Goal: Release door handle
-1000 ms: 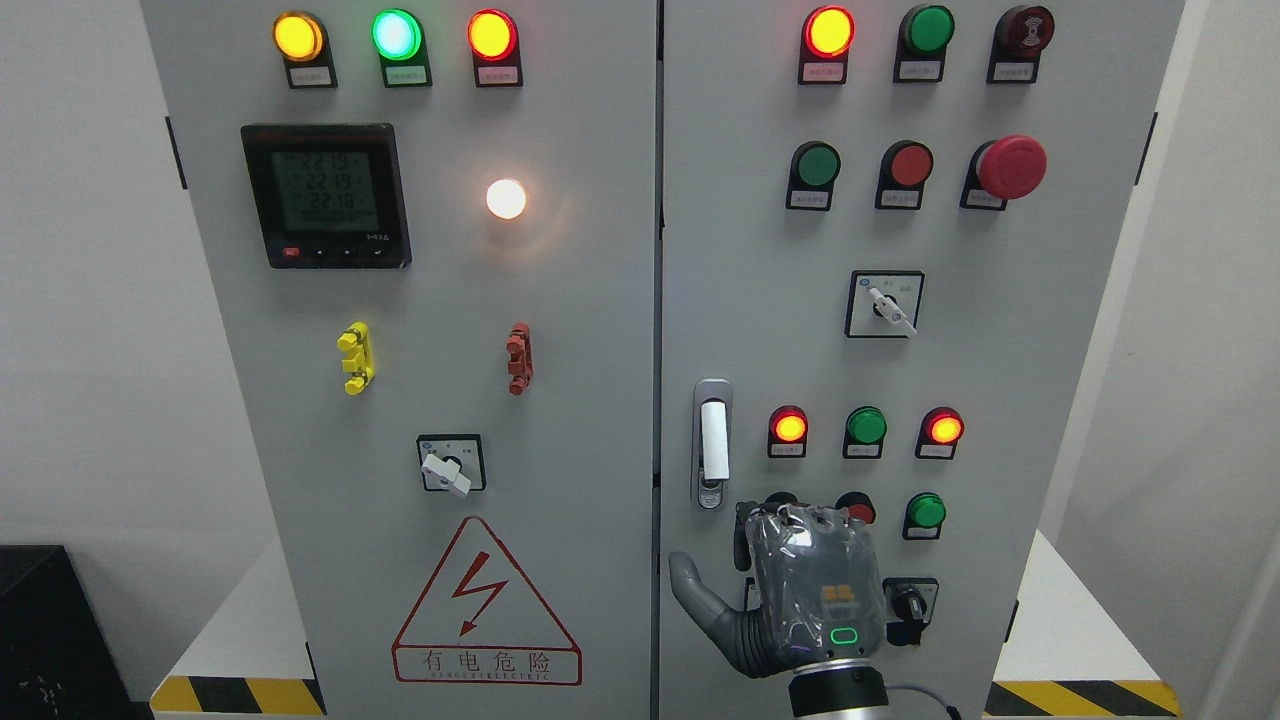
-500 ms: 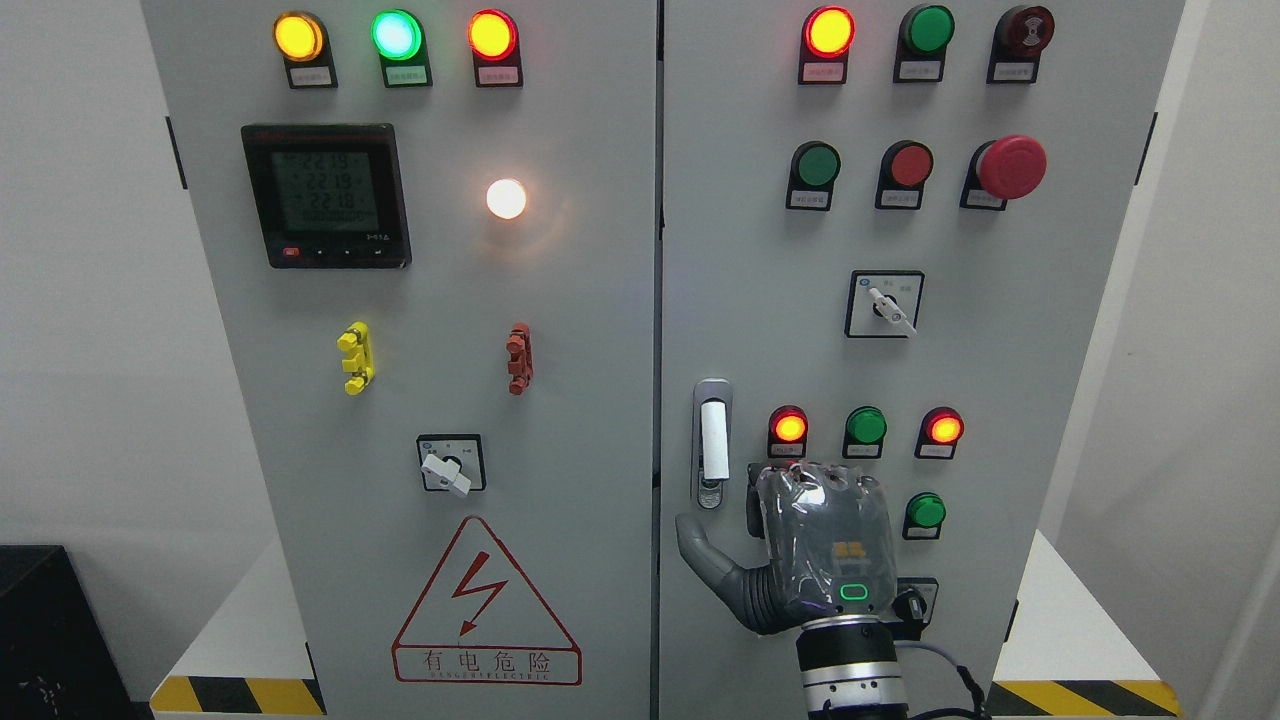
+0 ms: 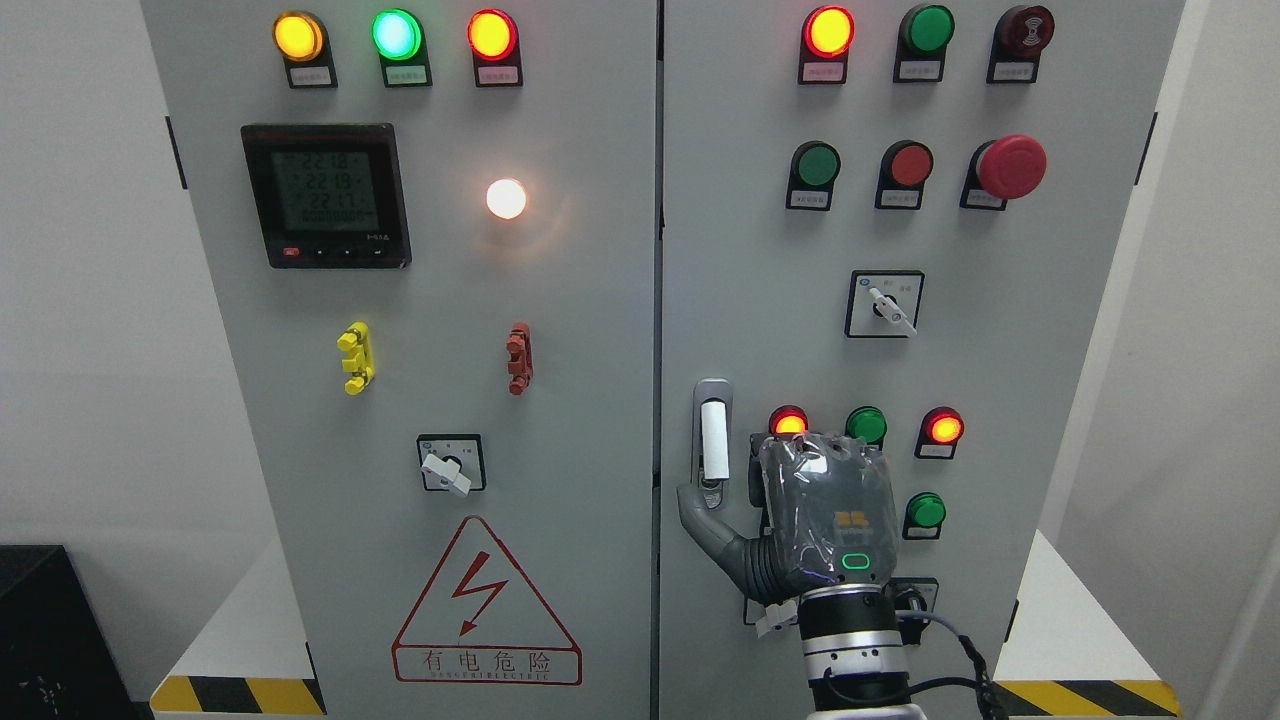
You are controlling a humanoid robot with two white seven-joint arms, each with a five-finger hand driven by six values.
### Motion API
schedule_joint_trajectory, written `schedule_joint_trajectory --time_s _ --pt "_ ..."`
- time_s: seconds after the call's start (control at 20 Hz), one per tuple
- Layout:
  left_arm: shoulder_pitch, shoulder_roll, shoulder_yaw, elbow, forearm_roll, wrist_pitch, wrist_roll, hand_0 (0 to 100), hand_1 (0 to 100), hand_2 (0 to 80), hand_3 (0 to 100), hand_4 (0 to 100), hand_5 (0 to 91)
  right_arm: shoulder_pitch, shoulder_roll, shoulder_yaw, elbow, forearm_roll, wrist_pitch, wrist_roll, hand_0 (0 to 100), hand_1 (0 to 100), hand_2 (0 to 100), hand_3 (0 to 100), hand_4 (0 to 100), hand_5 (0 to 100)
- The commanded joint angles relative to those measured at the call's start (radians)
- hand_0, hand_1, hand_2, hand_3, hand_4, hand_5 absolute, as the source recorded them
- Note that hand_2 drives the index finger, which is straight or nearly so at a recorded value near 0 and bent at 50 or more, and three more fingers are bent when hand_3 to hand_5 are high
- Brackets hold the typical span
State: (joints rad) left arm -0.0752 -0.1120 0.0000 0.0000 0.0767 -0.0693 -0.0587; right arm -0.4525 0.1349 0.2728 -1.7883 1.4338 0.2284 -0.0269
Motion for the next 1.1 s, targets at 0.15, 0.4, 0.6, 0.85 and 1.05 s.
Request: schedule_joint_trajectory --time_s 0.15,0.4,0.6,0.85,1.05 --pt "0.000 0.000 -0.021 -0.020 0.000 0.000 0.000 0 0 2.2 9 1 0.0 -0.015 0.000 -0.014 0.037 -0.001 0.028 -0.005 12 35 86 100 99 93" --pt "0.000 0.000 -0.021 -0.020 0.000 0.000 0.000 0 0 2.2 9 1 0.0 -0.015 0.000 -0.027 0.036 -0.001 0.029 -0.007 14 35 86 100 99 93" --pt "0.000 0.000 -0.021 -0.020 0.000 0.000 0.000 0 0 2.2 9 1 0.0 -0.014 0.000 -0.027 0.033 -0.001 0.031 -0.007 17 35 86 100 99 93" --pt "0.000 0.000 -0.021 -0.020 0.000 0.000 0.000 0 0 2.3 9 1 0.0 -0.015 0.002 -0.027 0.030 -0.003 0.031 -0.007 21 34 86 100 99 93" --pt "0.000 0.000 -0.021 -0.020 0.000 0.000 0.000 0 0 2.3 9 1 0.0 -0.015 0.002 -0.027 0.029 -0.004 0.031 -0.007 23 34 86 100 99 93"
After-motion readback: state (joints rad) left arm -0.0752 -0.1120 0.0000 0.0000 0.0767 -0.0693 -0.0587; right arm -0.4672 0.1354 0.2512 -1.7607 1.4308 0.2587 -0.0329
